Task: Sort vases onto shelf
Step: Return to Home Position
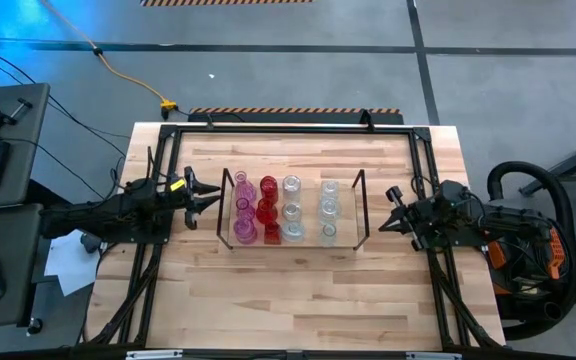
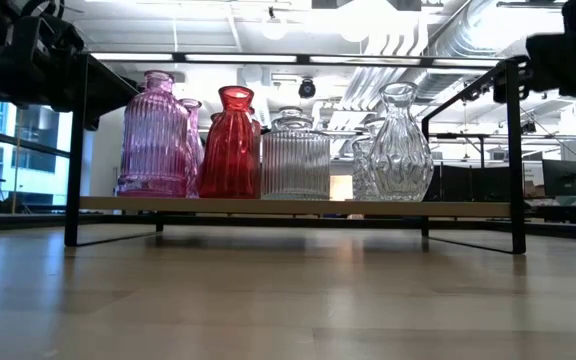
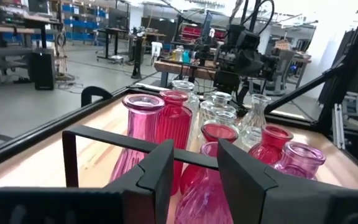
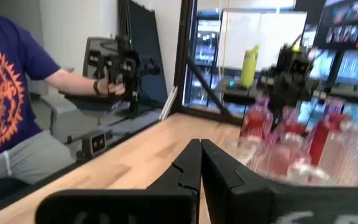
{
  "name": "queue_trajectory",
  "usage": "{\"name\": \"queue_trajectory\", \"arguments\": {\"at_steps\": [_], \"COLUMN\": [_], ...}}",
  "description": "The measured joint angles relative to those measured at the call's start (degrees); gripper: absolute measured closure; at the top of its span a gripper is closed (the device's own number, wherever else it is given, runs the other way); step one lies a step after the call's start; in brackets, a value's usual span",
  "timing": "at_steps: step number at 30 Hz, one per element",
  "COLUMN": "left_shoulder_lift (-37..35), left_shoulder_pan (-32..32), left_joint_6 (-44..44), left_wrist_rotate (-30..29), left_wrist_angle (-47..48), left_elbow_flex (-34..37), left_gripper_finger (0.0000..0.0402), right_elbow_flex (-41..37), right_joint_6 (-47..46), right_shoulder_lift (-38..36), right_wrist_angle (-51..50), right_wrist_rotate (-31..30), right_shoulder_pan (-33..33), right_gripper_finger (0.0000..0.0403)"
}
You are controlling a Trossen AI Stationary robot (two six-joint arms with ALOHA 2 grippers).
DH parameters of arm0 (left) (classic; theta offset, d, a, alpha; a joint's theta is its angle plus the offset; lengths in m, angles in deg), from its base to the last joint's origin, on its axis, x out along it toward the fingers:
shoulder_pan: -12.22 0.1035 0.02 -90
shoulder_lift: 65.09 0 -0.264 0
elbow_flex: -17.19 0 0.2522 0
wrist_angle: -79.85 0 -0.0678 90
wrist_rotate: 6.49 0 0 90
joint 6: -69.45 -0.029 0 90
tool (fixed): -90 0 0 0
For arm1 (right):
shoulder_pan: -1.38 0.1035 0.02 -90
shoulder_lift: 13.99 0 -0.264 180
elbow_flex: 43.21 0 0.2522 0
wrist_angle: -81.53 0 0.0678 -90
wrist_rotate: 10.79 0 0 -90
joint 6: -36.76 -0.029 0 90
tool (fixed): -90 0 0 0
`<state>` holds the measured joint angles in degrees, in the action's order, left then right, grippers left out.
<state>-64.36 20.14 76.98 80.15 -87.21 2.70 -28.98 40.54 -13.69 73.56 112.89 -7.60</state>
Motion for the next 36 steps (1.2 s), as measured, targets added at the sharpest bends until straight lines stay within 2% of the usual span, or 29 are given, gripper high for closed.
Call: {"name": "queue_trajectory", "arguments": {"at_steps": [8, 36], "left_shoulder_lift": [0.9, 0.9], "left_shoulder_pan": [0.0, 0.0], "left_joint_6": [-4.2, -1.7], "left_wrist_rotate": [0.0, 0.0], "left_wrist_angle": [-0.3, -0.1], "left_elbow_flex": [0.0, 0.0], "left_gripper_finger": [0.0287, 0.0287], "right_elbow_flex": [0.0, 0.0], "right_joint_6": [-2.3, -2.3], "right_shoulder_lift": [0.1, 0.1], "right_wrist_angle": [-1.4, -1.4], "right_wrist_rotate": [-0.4, -0.5], "right_shoulder_pan": [0.0, 0.0], "right_gripper_finger": [0.0402, 0.0402]}}
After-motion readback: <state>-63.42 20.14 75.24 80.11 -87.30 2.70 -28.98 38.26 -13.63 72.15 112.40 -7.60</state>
